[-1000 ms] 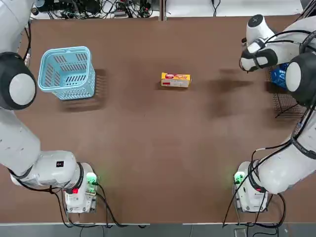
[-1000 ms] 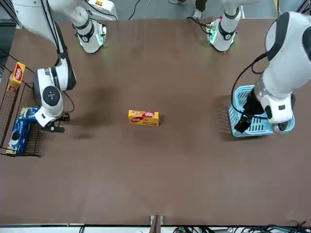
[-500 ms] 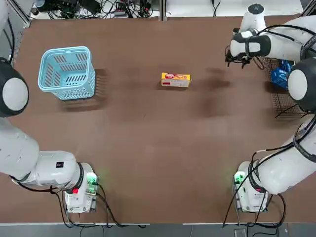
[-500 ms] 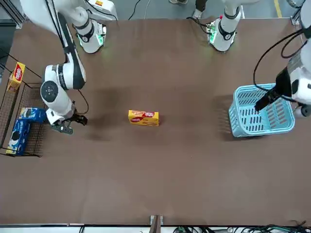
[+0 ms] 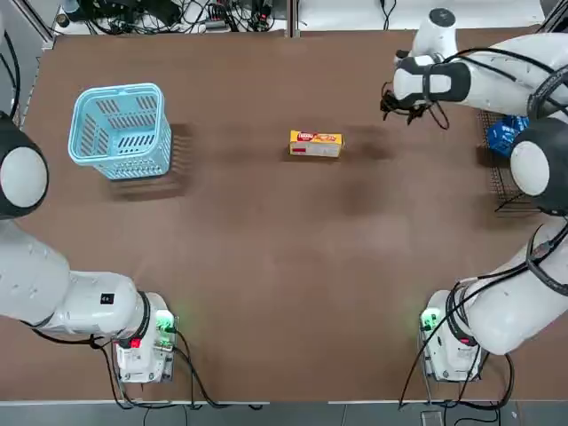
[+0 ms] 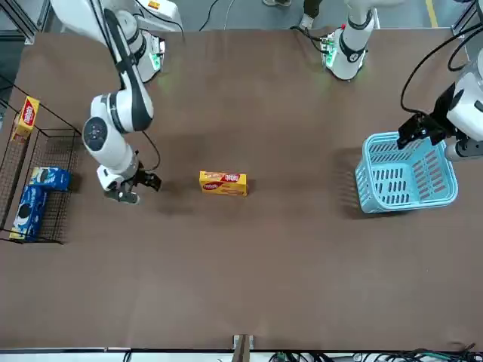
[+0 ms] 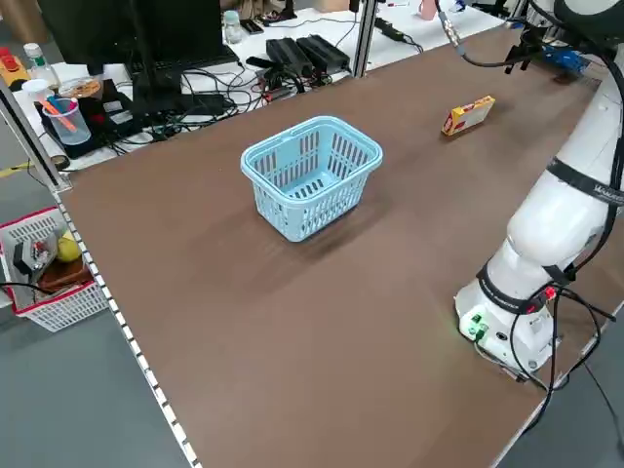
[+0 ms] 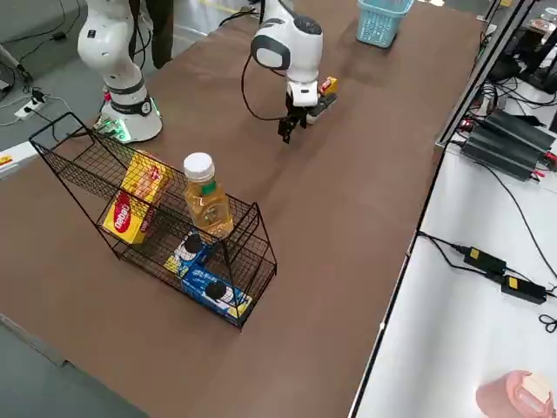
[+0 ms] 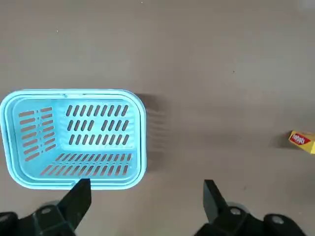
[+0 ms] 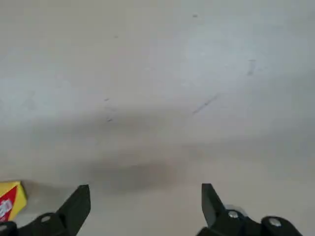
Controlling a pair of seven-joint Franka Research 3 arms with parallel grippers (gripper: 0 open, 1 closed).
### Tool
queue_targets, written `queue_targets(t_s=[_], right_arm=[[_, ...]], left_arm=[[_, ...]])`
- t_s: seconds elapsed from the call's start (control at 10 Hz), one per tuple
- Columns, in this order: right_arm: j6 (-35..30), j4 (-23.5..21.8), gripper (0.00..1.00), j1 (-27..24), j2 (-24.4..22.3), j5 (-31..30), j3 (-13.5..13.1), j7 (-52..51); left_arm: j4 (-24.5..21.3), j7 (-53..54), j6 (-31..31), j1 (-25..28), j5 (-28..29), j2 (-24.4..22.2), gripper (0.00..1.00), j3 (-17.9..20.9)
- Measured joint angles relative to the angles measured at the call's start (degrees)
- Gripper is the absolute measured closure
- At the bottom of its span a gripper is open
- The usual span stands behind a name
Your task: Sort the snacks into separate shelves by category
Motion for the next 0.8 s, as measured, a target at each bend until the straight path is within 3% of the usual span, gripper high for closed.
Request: queue_targets(t_s=[0.3, 0.6, 0.8], right_arm=[[0.22, 0.11, 0.00, 0.81, -0.23, 7.41, 0.84, -15.10], [0.75, 0.11, 0.00, 0.67, -1.34, 17.00, 0.65, -40.68], [6.00, -0.31, 0.00, 0.69, -1.59, 25.89, 0.75, -59.86]], left_arm=[[-0.52, 1.08, -0.03, 0.40, 0.00, -0.05, 0.00, 0.27], [-0.58, 1.12, 0.09, 0.41, 0.00, -0.04, 0.00, 0.56], [-0.48, 1.18, 0.09, 0.42, 0.00, -0.04, 0.00, 0.80]])
